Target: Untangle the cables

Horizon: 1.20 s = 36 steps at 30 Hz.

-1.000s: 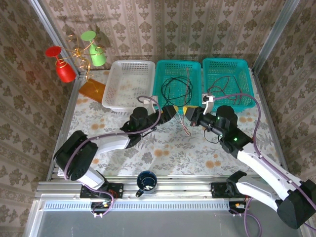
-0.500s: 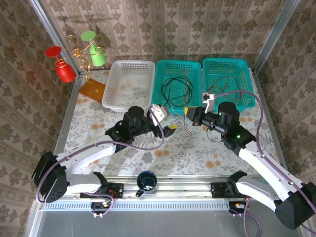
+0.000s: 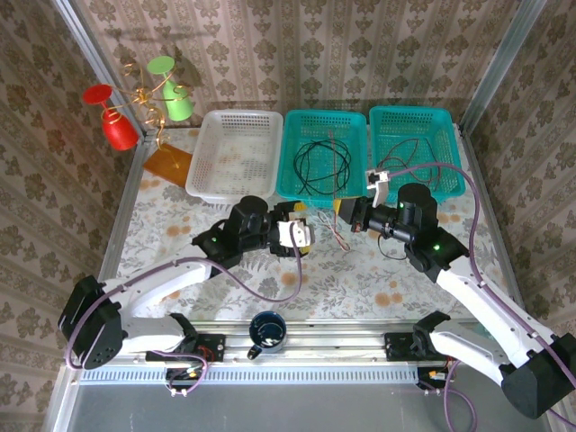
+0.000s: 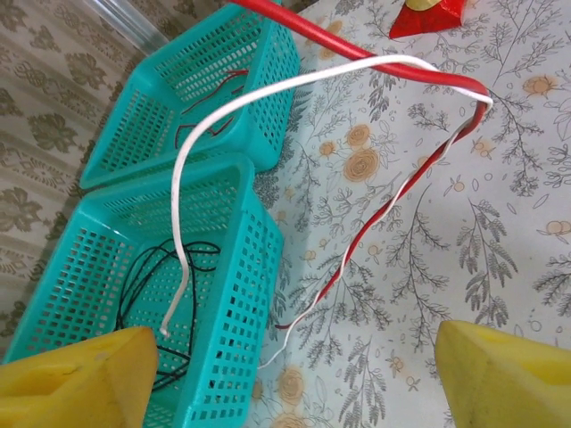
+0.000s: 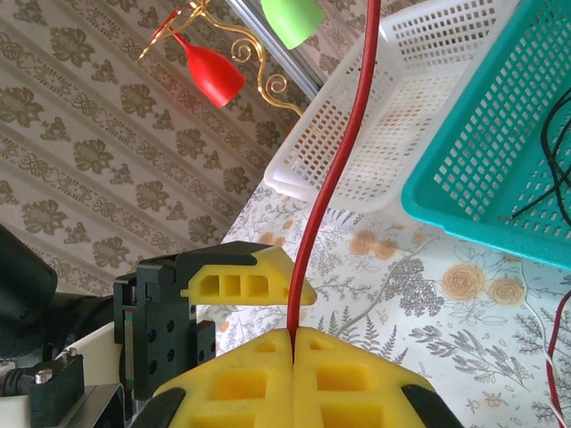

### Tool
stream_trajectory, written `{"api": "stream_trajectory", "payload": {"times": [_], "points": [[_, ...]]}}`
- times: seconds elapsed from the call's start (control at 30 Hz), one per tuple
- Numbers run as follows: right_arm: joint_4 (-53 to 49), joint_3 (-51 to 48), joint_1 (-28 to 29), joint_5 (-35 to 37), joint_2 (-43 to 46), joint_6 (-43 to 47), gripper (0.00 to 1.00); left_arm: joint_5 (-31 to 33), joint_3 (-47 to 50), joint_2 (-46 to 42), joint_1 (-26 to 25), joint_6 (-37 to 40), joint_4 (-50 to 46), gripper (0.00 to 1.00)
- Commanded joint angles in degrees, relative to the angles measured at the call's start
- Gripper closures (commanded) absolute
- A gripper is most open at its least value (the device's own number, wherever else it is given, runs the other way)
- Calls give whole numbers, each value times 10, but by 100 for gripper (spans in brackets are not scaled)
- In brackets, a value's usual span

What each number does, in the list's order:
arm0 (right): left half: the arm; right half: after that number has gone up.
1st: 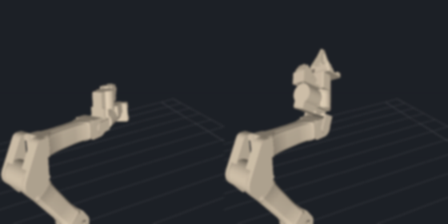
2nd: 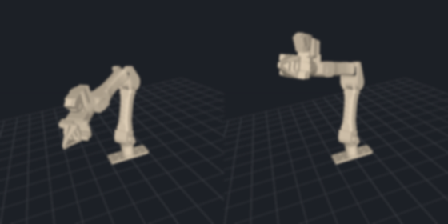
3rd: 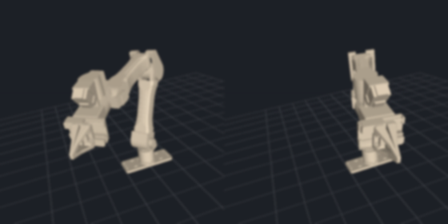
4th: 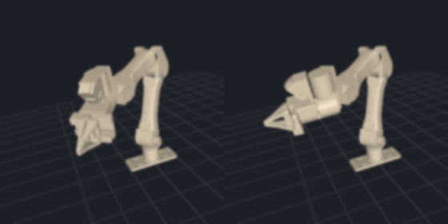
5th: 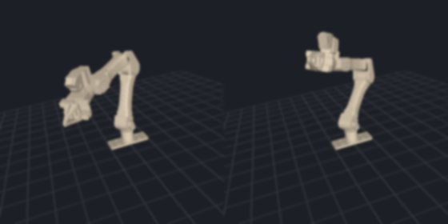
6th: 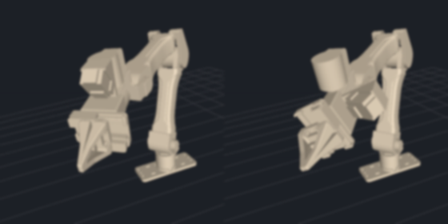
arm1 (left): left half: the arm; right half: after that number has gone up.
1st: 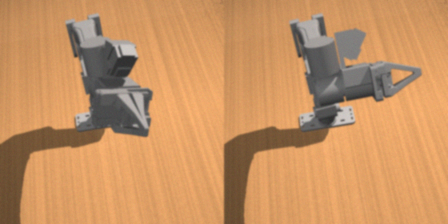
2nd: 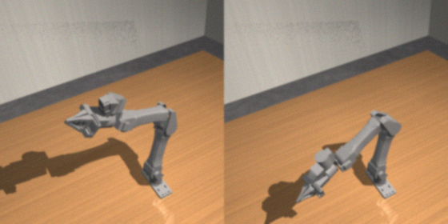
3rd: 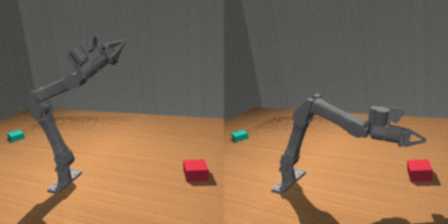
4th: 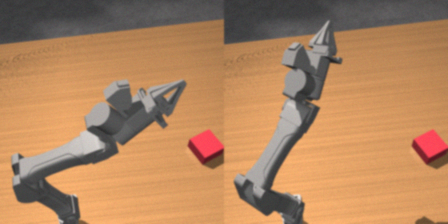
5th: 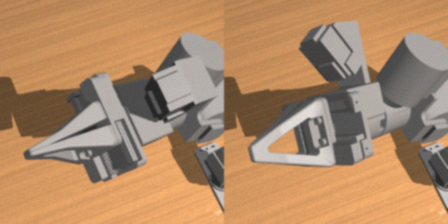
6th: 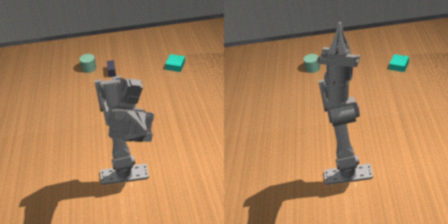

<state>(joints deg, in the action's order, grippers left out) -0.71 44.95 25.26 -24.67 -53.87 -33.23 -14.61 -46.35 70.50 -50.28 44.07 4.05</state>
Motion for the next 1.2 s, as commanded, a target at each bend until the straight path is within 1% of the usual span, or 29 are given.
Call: {"api": "stream_trajectory", "payload": {"times": [0.0,0.13,0.23,0.3,0.4,0.47,0.67,0.77,0.97,1.1,1.17], "points": [[-8,20,-3,-24,6,3,100,-28,-27,23,6,27,34,20],[-13,19,-3,-29,8,2,100,-70,-42,52,19,4,75,26],[-18,19,-3,-30,14,2,100,-81,-57,71,24,-5,91,29],[-18,18,-3,-29,17,0,100,-89,-66,82,26,-6,98,36],[-18,18,-3,-29,21,-1,100,-102,-88,100,26,-3,80,54],[-22,20,-3,-26,25,-2,100,-102,-89,102,25,4,75,72],[-29,17,-4,1,40,-2,100,-85,-84,82,25,26,56,100],[-40,18,-4,42,55,-6,100,-51,-89,56,19,57,22,100],[-83,28,-6,176,97,-3,100,11,-117,-14,17,108,-74,100],[-116,33,-7,282,132,-16,100,54,-144,-52,28,110,-155,100],[-128,30,-9,337,153,-13,100,78,-130,-77,37,101,-149,100]]}}
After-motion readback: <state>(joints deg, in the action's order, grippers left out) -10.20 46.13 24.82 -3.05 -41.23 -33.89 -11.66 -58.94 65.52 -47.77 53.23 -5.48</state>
